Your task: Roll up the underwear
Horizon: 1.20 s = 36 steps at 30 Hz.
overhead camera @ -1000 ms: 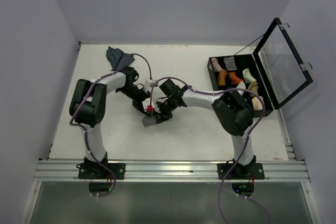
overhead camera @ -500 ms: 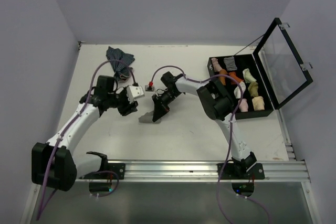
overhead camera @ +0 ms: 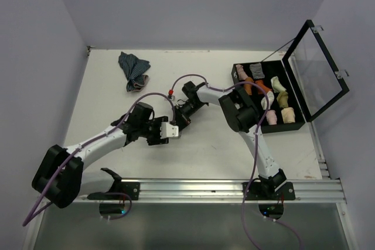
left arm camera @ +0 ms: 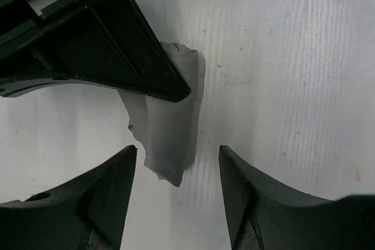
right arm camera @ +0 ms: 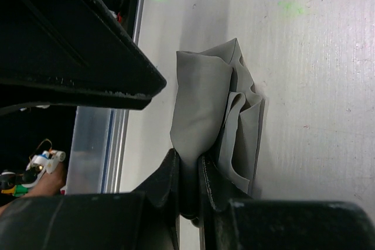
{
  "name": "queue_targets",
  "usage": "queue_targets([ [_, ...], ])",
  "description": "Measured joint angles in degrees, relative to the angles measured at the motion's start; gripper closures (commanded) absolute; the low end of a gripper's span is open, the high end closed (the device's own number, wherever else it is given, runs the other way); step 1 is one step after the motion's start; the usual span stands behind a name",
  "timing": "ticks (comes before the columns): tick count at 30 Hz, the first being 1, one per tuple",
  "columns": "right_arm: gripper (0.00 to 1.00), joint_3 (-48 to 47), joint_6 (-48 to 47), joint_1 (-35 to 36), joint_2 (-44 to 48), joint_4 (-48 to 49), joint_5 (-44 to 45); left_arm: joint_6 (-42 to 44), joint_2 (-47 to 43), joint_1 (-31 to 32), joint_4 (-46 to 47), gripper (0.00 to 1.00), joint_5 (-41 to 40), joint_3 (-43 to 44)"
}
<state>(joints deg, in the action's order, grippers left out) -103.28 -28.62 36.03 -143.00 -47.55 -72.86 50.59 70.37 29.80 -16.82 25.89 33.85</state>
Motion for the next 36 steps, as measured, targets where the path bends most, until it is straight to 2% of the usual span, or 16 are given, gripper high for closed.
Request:
queue_targets([
  [5, 1.0, 0.0, -0.2, 0.0, 0.0, -0.1, 0.0, 2.6, 3.3, 2.3, 3.7, 0.39, -1.1, 0.0],
  [8, 1.0, 0.0, -0.5, 0.0, 0.0, -0.3, -0.1, 4.1, 6.2, 3.7, 5.3, 0.51, -2.3, 0.0],
  [9, 1.0, 0.0, -0.6, 0.0, 0.0, -0.3, -0.1, 4.5, 7.3, 4.0, 5.8, 0.62, -2.7, 0.0],
  [10, 1.0, 0.0, -0.7, 0.0, 0.0, -0.3, -0.1, 4.9, 8.5, 4.2, 6.1, 0.67, -3.2, 0.0],
  [12, 1.0, 0.0, -1.0, 0.0, 0.0, -0.6, -0.1, 6.2, 10.5, 4.4, 7.3, 0.76, -4.3, 0.8],
  [14, 0.97, 0.0, -1.1, 0.0, 0.0, -0.9, -0.1, 6.8, 11.5, 4.4, 6.7, 0.79, -4.6, 1.9],
  [15, 0.94, 0.0, -1.4, -0.1, 0.0, -1.1, -0.1, 7.2, 11.5, 4.5, 6.4, 0.83, -4.6, 2.0],
  [17, 0.79, -0.1, -2.2, -0.1, 0.0, -1.7, -0.1, 7.7, 11.6, 4.6, 5.9, 0.87, -4.7, 2.2],
  [18, 0.67, -0.2, -2.5, -0.1, 0.0, -2.4, 0.0, 7.9, 11.9, 4.7, 5.1, 0.91, -4.6, 2.8],
  [20, 0.58, -0.2, -3.2, -0.2, 0.2, -4.0, 0.0, 8.3, 13.0, 4.9, 2.8, 0.95, -4.3, 4.4],
  [21, 0.42, -0.1, -3.5, -0.2, 0.7, -5.1, 0.4, 8.5, 13.8, 5.0, 1.2, 0.99, -4.0, 5.6],
  [22, 0.35, -0.1, -3.2, -0.2, 1.1, -5.7, 0.7, 8.6, 14.6, 5.0, -0.1, 1.0, -3.5, 6.7],
  [25, 0.28, 1.2, -2.8, -0.4, 4.2, -6.5, 2.8, 8.5, 15.9, 4.8, -3.8, 1.0, -2.0, 9.0],
  [31, 0.27, 4.2, 1.5, -4.4, 9.5, -0.7, 10.1, 7.4, 18.1, 3.5, -12.0, 1.0, 3.0, 12.7],
  [36, 0.39, 10.2, 6.8, -12.2, 17.7, 8.3, 16.6, 5.1, 26.5, -1.5, -21.8, 1.0, 11.0, 21.2],
])
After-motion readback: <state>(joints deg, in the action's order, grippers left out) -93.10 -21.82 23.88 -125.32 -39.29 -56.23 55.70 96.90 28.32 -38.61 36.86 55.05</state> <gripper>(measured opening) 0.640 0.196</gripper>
